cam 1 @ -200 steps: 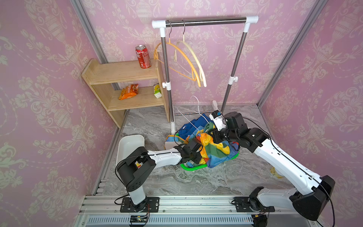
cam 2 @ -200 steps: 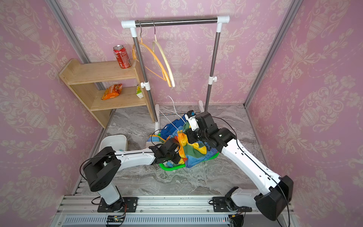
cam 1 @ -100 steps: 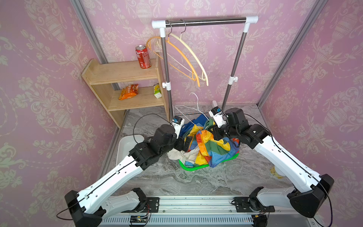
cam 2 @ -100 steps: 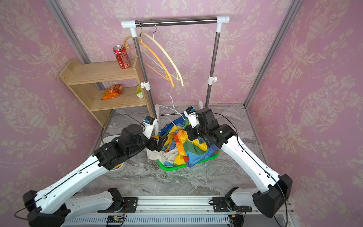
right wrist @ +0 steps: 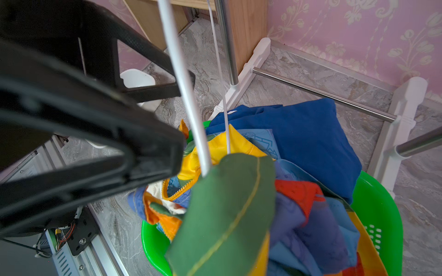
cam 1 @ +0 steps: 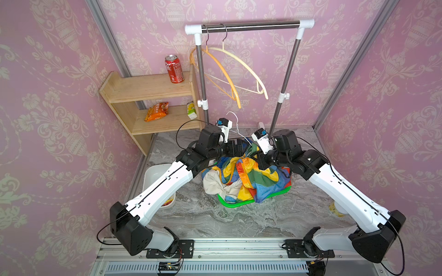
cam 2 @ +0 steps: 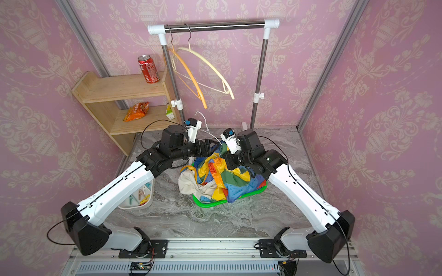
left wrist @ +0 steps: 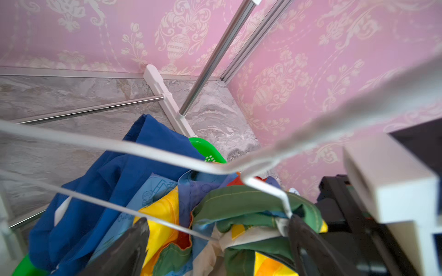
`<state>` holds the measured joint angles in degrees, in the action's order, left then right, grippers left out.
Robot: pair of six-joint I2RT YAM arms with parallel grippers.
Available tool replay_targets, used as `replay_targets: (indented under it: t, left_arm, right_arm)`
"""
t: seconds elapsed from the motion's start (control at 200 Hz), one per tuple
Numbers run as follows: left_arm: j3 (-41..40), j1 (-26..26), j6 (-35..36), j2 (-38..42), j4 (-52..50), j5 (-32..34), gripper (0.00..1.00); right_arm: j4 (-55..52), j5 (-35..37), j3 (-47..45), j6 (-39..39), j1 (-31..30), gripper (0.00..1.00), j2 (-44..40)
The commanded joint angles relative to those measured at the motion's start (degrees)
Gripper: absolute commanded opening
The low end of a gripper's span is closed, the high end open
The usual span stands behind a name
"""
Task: Remove the clothespins securing jackets to the hanger
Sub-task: Remove the jacket from the hanger.
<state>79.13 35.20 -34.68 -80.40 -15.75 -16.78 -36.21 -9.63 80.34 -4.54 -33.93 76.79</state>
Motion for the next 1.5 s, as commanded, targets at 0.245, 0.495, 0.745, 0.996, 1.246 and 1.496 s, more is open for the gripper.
replay_targets:
  t: [0.245,0.495,0.745,0.996,1.246,1.496]
  left_arm:
    - [-7.5,-2.8,-20.4,-0.2,25.7,-6.0,0.8]
    - [-5.2,-2.8,-15.1,-0.1,19.8,-3.3,0.0]
    - [-4.0,-3.0,-4.4,5.5,11.4,6.5,0.0]
    - [-3.8,-3.8,11.4,16.3,4.1,30.4,0.0]
    - [-1.7,-6.5,24.6,27.4,-0.2,43.8,0.0]
    - [-0.9,-6.5,26.0,32.0,-0.4,44.9,0.0]
  right_arm:
    - [4.6,0.1,4.5,0.1,-3.1,0.0,4.7]
    - [2.8,3.1,4.3,-0.1,-3.2,0.16,4.4]
    - [-0.9,4.6,3.6,-1.2,-3.1,0.37,4.8]
    - [-1.4,5.4,1.3,-3.8,-3.1,0.43,3.0]
    - [-5.2,11.7,-1.7,-4.3,-3.5,0.43,7.8]
    - [7.2,14.0,-11.0,-10.9,-5.9,0.39,17.8]
